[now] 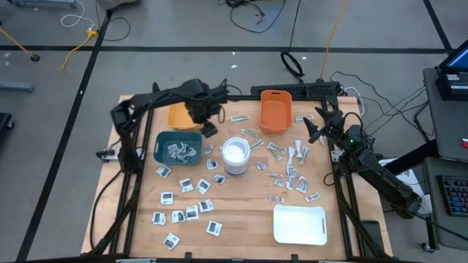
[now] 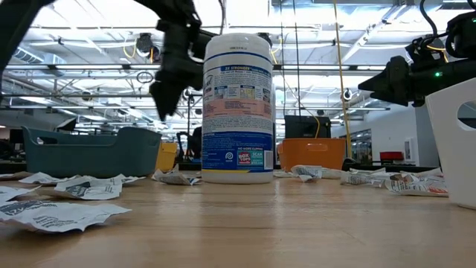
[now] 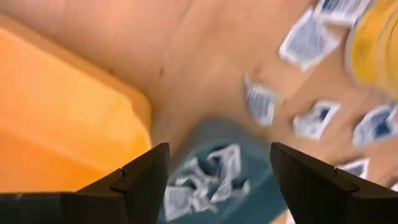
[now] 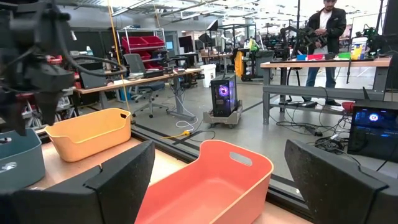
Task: Pick & Place First Aid Supplies
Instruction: Put the blue pad into the blue bin
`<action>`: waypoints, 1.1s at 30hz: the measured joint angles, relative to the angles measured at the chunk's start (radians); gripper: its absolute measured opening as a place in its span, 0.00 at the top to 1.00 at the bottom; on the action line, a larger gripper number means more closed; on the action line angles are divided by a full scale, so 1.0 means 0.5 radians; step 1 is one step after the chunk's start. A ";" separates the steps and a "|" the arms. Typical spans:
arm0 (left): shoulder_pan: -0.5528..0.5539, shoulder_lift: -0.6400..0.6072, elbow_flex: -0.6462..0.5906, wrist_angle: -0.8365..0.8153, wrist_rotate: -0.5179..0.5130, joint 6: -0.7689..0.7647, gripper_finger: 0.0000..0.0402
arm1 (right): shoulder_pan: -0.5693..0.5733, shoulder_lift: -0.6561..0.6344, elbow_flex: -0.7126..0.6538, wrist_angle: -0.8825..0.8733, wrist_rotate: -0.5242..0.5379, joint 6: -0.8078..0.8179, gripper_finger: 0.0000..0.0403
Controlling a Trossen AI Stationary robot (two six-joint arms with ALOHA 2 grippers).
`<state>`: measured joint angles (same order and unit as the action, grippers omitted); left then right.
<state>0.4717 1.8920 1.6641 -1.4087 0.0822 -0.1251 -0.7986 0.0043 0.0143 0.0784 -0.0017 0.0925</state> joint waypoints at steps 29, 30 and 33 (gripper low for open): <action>-0.180 0.656 0.312 0.225 0.271 -1.084 0.29 | 0.000 -0.001 0.000 0.001 0.000 0.001 0.11; -0.188 0.666 0.312 0.247 0.275 -1.104 0.29 | 0.000 0.000 0.000 0.000 -0.001 0.001 0.11; -0.193 0.697 0.312 0.314 0.278 -1.176 0.28 | 0.000 -0.001 0.000 0.000 0.000 0.001 0.11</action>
<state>0.3752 2.2407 1.8201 -1.2515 0.2214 -0.7128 -0.7988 0.0040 0.0143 0.0784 -0.0019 0.0929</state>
